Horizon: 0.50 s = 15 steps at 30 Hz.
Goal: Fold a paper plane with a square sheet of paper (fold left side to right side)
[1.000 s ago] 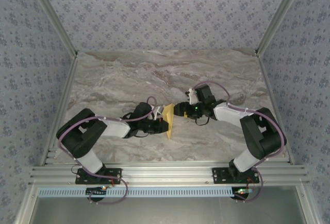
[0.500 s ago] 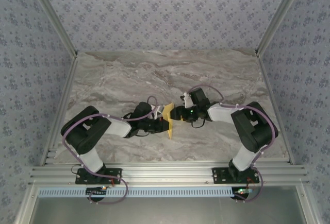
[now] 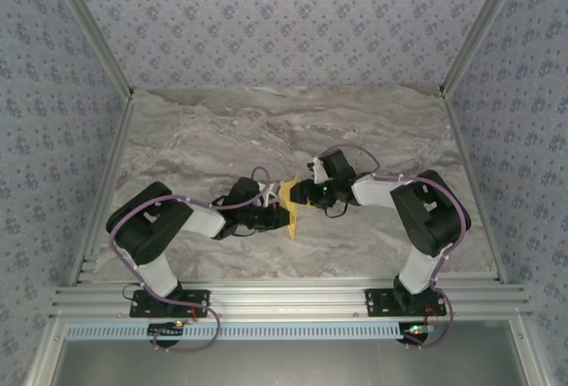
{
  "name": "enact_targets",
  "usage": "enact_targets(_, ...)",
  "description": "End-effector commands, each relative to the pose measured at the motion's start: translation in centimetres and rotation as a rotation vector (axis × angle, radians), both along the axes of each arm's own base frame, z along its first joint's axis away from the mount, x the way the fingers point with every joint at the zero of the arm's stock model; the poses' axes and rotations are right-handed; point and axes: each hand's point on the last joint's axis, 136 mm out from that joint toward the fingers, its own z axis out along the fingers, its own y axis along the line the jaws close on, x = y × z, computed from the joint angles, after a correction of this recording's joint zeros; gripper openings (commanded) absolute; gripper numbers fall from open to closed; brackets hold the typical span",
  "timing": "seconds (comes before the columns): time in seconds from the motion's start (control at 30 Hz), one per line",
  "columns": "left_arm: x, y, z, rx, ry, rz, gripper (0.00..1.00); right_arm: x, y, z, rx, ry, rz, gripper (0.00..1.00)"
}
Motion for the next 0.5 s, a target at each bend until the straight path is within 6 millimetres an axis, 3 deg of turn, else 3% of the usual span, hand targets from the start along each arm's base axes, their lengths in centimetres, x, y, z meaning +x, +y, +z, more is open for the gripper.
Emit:
enact_targets(0.0, 0.2, 0.2, -0.3, -0.004, -0.007, 0.009, 0.05, 0.1, 0.0, -1.0, -0.059, 0.037, -0.016, 0.56)
enact_targets(0.47, 0.4, 0.5, 0.3, -0.002, -0.019, 0.02, 0.22, -0.9, -1.3, -3.4, -0.173, 0.132, -0.034, 0.53)
